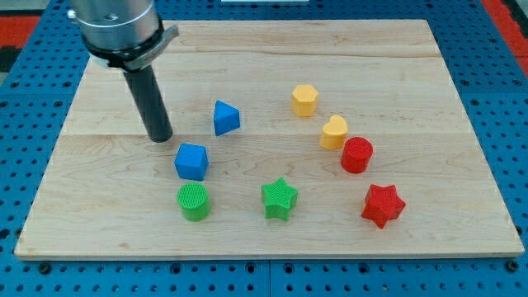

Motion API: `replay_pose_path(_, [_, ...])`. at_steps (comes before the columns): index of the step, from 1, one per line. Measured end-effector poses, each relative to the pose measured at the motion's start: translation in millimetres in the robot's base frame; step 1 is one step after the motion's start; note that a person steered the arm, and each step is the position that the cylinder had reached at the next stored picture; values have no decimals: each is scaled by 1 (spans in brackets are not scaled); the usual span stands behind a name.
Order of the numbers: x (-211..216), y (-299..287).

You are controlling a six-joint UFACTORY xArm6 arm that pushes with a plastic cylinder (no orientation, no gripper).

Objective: Move the blue triangle towards the center of the board

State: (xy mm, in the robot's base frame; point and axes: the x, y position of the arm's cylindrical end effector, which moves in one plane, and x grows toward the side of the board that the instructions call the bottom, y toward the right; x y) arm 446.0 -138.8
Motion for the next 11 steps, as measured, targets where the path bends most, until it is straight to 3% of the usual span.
replay_pose_path(5, [-8,119])
replay_pose_path(6, [17,124])
replay_pose_path(8, [-11,180])
replay_pose_path(9, [-36,170])
replay_pose_path(11, [-38,111])
